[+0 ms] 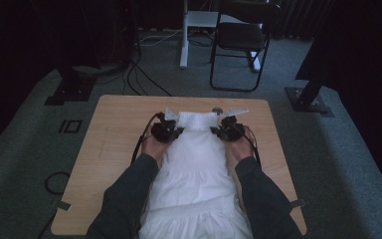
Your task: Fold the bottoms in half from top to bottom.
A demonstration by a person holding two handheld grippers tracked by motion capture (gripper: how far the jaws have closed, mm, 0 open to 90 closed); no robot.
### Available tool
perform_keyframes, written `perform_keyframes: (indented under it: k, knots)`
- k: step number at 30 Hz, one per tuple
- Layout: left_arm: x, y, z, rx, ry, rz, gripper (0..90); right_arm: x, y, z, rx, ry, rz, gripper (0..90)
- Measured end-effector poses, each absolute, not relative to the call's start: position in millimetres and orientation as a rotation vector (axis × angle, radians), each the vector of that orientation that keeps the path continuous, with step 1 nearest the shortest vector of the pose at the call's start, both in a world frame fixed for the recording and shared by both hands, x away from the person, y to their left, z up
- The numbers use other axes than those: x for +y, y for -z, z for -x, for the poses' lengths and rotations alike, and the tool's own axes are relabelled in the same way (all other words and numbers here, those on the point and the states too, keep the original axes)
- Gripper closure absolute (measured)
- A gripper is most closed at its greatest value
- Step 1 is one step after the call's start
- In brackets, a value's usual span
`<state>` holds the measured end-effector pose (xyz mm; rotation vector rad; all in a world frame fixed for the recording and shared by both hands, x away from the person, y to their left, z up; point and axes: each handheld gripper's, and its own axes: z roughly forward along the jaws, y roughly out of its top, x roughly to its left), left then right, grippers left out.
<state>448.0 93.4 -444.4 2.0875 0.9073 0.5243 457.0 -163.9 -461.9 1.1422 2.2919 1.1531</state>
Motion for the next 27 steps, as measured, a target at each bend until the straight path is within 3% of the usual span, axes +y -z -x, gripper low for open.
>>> perform_keyframes:
  k: [12,20,27]
  knots:
    - [98,345,-474,0.869,-0.647,-1.891,81.4,-161,351,-477,2.034,-1.269,-1.037,81.7]
    - [106,359,-451,0.822,-0.597,-1.956,80.7,-163,358,-456,2.113,-1.263,-0.974,81.3]
    - [112,370,-403,0.757,-0.55,-1.959,79.9,-172,374,-415,2.166,-1.33,-0.936,81.1]
